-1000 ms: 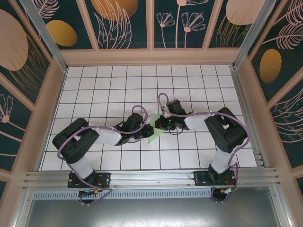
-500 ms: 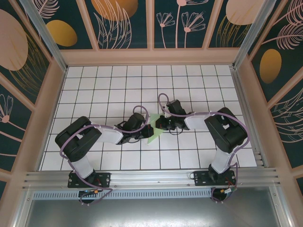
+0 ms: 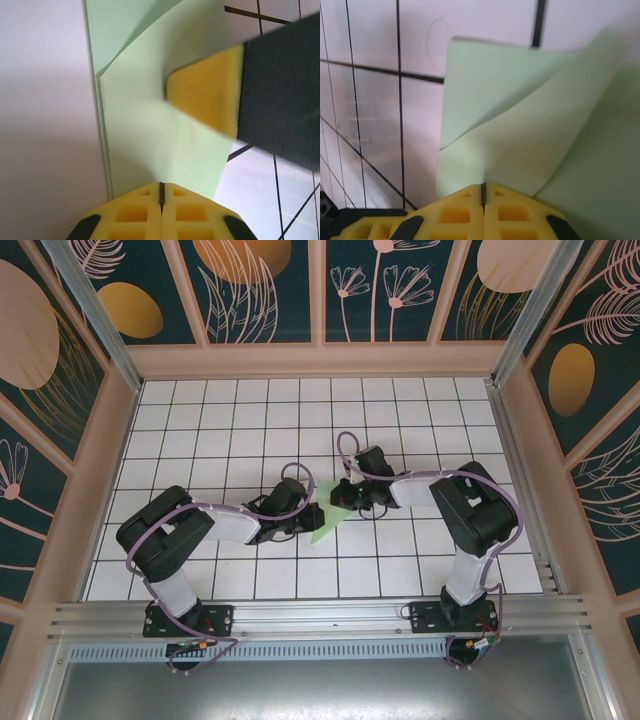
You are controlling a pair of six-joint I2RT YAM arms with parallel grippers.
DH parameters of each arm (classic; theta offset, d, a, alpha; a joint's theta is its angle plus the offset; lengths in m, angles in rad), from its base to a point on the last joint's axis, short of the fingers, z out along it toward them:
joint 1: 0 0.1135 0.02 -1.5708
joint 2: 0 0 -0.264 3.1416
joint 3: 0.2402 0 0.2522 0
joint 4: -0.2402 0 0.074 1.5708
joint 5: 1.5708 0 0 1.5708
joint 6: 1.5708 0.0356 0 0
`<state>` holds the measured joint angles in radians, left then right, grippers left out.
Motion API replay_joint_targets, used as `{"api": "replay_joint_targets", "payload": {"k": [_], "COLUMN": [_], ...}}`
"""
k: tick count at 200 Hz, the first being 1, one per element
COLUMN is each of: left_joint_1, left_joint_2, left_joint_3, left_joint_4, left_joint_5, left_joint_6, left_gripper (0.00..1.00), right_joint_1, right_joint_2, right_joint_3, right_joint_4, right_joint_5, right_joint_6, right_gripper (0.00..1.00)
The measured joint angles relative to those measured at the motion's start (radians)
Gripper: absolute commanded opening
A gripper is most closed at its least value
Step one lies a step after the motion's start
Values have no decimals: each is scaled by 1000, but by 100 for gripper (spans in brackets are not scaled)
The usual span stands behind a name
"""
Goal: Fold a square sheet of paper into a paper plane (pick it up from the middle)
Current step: Fourth fold the wing at the center of the table.
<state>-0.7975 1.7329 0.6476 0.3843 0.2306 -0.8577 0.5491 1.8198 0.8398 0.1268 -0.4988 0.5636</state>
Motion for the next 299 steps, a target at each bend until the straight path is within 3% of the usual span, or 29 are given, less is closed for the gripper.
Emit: {"api": "replay_joint_targets", "payload": {"k": [38,72,123,176,217,268,299], "left_joint_1": [0,1,1,1,1,1,1], "left_joint_2": [0,-10,-11,-11,-11,-11,-11], "left_joint_3": [-22,-36,-36,-36,-36,-35,-34], "left_joint_4": [37,48,46,45,43,38,38], "left_joint_5": [3,8,19,23,23,24,24], "left_joint_6": [-1,-4,-4,-4,-4,1,8], "left_gripper": [0,0,0,0,0,0,0], "right_joint_1": [-102,-136,-208,-123,-43,-74,-149], "right_joint_2": [32,55,48,-60,-34,49,80], "right_joint_3": [36,63,98,46,45,66,111], "right_joint_4": [-2,-21,-27,-4,3,-4,-3], "right_joint_5": [-15,-55,72,50,6,-7,14], "right_joint_6": [0,0,-8,-13,-16,-38,-55], "right_gripper": [0,0,0,0,0,0,0]}}
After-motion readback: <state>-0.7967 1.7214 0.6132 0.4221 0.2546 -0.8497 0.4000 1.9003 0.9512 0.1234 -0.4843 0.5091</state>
